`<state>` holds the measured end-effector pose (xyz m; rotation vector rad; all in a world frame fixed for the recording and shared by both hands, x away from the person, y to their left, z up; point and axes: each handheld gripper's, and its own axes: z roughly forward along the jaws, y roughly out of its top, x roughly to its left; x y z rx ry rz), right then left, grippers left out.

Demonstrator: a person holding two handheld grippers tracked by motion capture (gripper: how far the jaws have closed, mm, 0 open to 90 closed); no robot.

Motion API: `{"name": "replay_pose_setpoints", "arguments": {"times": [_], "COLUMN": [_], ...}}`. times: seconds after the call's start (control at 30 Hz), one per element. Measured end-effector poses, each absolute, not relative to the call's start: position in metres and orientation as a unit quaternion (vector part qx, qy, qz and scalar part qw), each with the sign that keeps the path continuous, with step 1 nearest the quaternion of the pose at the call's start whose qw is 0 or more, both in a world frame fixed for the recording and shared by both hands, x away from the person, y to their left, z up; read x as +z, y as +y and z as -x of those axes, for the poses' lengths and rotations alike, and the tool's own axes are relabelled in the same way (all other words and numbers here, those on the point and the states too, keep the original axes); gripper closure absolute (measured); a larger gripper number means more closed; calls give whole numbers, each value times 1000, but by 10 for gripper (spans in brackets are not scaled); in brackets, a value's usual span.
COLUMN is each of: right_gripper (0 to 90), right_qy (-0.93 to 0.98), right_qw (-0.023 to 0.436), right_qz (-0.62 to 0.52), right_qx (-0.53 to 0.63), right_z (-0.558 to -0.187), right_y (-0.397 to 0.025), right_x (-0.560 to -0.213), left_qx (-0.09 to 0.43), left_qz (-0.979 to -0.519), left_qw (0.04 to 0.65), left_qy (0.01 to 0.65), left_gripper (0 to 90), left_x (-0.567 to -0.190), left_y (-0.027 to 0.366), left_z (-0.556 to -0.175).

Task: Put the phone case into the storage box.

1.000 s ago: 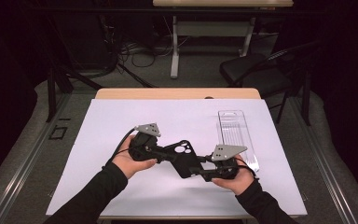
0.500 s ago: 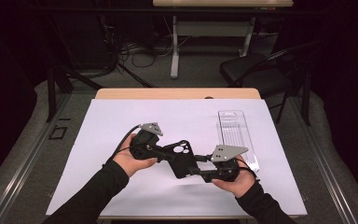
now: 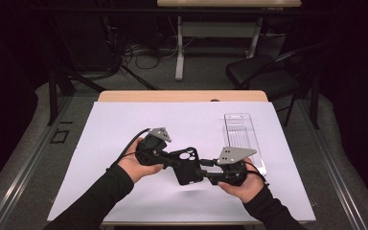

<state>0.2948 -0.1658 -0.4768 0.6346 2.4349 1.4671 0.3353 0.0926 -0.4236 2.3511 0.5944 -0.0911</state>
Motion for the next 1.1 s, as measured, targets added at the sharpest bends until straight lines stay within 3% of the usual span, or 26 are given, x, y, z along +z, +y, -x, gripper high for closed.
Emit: {"name": "replay_pose_setpoints", "arguments": {"times": [1.1], "right_gripper": [762], "right_qy": [833], "right_qw": [97], "right_qz": [-239], "right_qx": [490], "right_z": [-306], "right_y": [-156], "right_x": [-441], "left_qx": [-15], "left_qz": [-924], "left_qw": [316], "left_qy": [213], "left_gripper": [817], "left_x": [-424], "left_y": [84], "left_z": [-332]}}
